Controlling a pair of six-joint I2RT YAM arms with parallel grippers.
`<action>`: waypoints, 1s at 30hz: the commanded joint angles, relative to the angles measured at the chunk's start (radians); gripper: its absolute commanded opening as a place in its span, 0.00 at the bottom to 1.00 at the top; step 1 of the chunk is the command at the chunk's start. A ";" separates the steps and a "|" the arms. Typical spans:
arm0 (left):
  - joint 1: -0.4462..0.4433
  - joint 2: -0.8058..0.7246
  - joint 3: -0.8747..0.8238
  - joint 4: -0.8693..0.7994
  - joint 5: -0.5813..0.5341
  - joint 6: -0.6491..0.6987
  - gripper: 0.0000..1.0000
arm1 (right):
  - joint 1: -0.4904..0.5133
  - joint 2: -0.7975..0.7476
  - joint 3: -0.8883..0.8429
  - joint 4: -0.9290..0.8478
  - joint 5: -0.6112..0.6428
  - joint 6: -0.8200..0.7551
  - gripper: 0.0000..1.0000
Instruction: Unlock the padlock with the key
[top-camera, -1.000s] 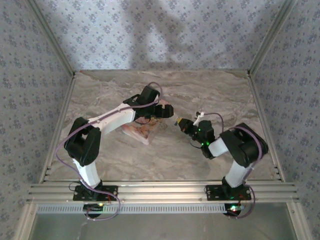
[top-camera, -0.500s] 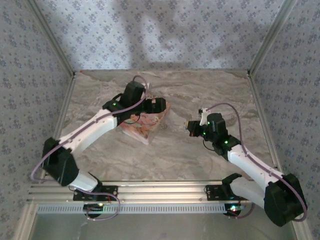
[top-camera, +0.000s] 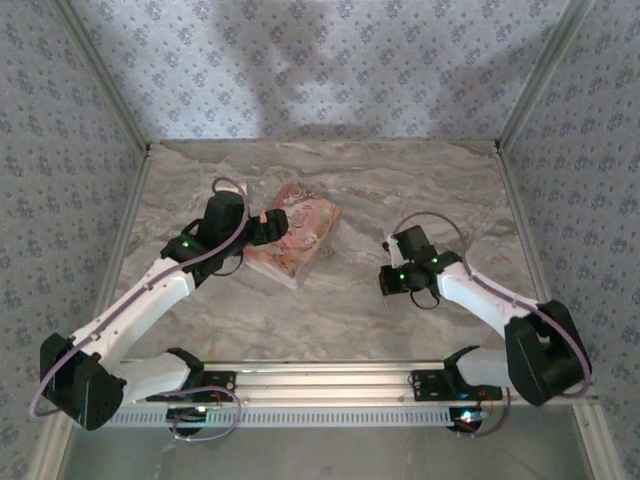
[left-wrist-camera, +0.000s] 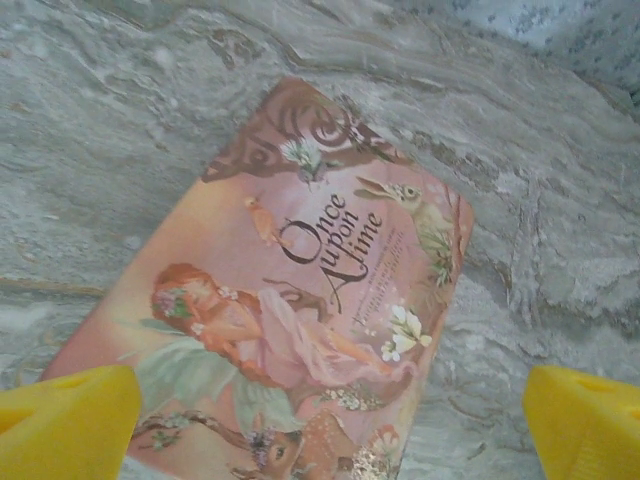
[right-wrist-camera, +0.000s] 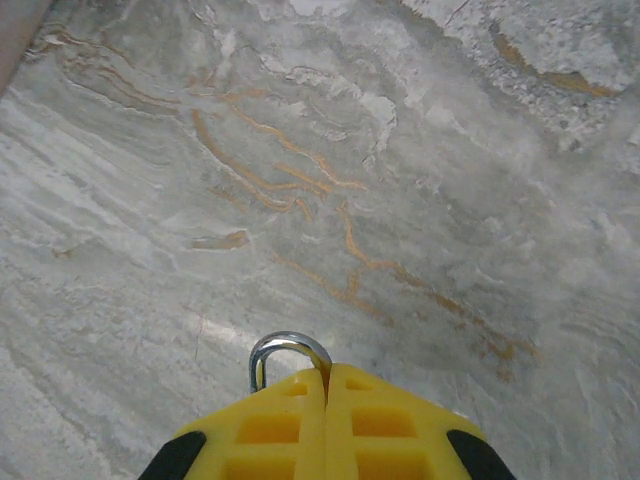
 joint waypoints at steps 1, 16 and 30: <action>0.021 -0.041 -0.012 -0.025 -0.030 -0.010 0.98 | 0.006 0.073 0.054 -0.001 -0.020 -0.030 0.00; 0.132 -0.137 -0.013 -0.056 -0.031 0.002 0.98 | -0.057 0.078 0.125 0.027 -0.061 -0.036 0.34; 0.342 -0.225 -0.178 0.115 -0.325 0.232 0.98 | -0.341 -0.271 0.015 0.189 0.184 -0.115 0.87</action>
